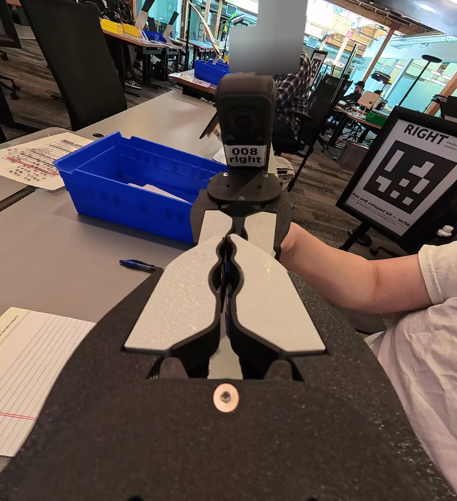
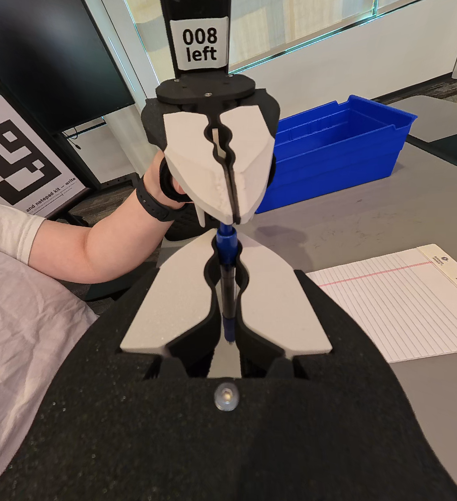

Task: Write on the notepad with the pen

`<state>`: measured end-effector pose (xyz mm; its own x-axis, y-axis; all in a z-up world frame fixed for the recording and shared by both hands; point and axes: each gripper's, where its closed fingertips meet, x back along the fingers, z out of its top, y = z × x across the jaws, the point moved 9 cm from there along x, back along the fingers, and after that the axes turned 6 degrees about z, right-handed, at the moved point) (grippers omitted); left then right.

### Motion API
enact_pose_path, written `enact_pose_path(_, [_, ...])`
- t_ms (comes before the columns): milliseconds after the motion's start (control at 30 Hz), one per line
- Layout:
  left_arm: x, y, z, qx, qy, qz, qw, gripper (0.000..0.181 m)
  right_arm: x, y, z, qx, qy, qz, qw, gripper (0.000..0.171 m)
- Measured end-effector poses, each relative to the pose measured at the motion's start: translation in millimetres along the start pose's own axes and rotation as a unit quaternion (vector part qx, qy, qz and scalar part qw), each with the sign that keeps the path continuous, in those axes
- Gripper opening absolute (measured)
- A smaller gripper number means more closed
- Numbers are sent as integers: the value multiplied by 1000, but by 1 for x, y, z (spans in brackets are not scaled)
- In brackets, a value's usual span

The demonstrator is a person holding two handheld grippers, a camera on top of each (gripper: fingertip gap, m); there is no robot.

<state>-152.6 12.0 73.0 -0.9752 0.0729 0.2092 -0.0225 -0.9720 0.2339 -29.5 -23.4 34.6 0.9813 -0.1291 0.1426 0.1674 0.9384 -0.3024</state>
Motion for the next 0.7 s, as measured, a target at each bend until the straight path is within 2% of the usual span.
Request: enact_pose_path(700, [0, 0, -4, 7, -10, -16, 1000, 0, 0, -1, 0, 6, -12, -7, 1000, 5])
